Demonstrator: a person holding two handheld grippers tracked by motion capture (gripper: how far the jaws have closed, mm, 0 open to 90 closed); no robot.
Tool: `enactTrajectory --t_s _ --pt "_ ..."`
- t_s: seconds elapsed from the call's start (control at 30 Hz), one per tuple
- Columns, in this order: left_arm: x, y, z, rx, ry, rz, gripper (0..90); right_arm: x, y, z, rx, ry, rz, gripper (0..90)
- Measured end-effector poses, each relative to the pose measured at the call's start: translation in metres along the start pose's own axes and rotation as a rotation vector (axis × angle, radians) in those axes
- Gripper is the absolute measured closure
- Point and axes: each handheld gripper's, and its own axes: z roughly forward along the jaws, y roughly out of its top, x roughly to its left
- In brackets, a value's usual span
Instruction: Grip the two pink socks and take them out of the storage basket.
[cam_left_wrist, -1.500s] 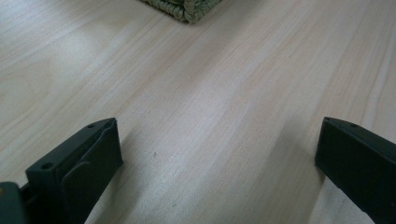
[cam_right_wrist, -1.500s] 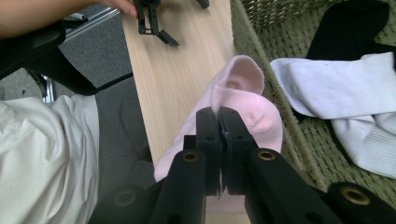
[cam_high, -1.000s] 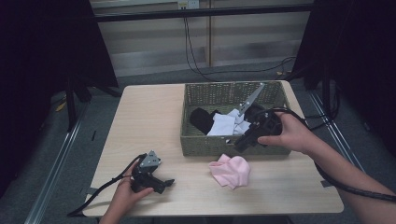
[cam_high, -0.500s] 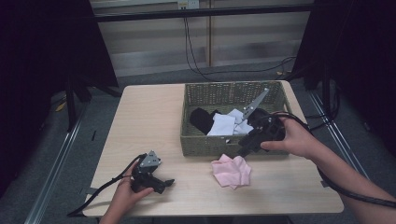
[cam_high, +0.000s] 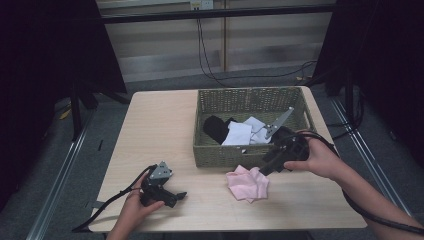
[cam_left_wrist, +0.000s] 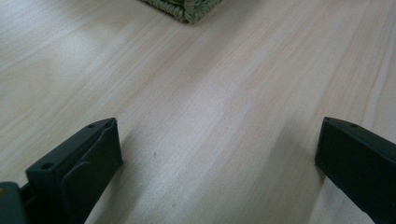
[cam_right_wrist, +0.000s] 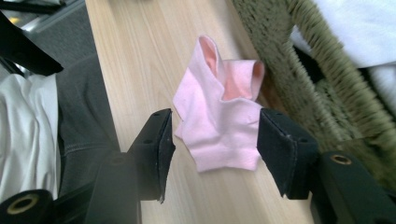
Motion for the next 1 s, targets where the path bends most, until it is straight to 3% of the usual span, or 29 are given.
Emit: enactTrajectory --t_s 0.57,0.7,1.0 --pt "0.0 0.0 0.0 0.001 0.0 0.0 0.0 -0.004 -0.032 0.027 -0.067 -0.031 0.014 38.5" --pt "0.0 0.0 0.0 0.0 0.0 0.0 0.0 -0.006 -0.042 0.036 -0.097 -0.005 0.036 38.5" --pt "0.0 0.0 0.0 0.001 0.0 -0.001 0.0 -0.009 -0.061 0.055 -0.111 -0.046 0.049 37.1"
